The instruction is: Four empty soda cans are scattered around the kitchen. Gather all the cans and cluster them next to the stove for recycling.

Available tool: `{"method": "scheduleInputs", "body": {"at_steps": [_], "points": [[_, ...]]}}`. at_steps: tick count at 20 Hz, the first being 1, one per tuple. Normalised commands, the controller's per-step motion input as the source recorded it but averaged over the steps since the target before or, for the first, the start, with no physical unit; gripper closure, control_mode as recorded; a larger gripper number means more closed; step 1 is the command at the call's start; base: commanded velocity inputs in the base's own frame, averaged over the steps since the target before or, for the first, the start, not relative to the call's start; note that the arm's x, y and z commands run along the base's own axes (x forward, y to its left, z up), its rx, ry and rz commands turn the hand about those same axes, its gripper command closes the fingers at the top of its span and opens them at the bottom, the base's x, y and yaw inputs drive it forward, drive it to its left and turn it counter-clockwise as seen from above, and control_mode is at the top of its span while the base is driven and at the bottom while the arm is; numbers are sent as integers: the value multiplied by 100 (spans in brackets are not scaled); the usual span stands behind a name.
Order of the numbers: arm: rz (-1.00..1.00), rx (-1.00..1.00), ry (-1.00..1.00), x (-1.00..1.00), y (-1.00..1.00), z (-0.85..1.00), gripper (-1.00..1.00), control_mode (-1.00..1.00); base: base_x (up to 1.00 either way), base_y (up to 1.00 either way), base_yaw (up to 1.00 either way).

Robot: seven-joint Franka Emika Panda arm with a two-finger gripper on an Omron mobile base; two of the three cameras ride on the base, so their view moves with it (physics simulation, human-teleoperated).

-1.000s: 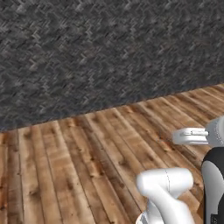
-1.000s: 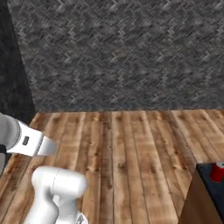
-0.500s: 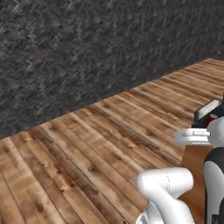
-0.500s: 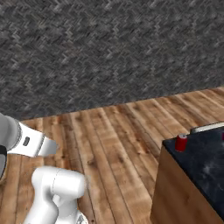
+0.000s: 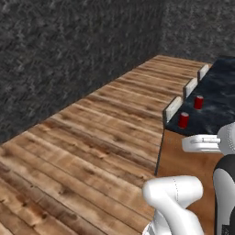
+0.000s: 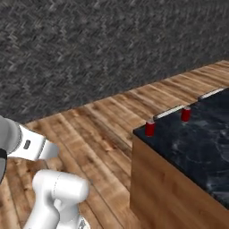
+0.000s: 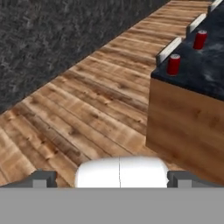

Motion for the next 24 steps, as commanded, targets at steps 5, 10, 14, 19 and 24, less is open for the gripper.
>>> {"method": "scheduleInputs", "body": {"at_steps": [5,10,14,19,24], "points": [[0,0,0,0,0,0,-100,100,0,0,-50],[0,0,0,0,0,0,-100,100,0,0,-50],[0,0,0,0,0,0,-100,100,0,0,-50],[0,0,0,0,0,0,-100,100,0,0,-50],[0,0,0,0,0,0,-100,100,0,0,-50]]}}
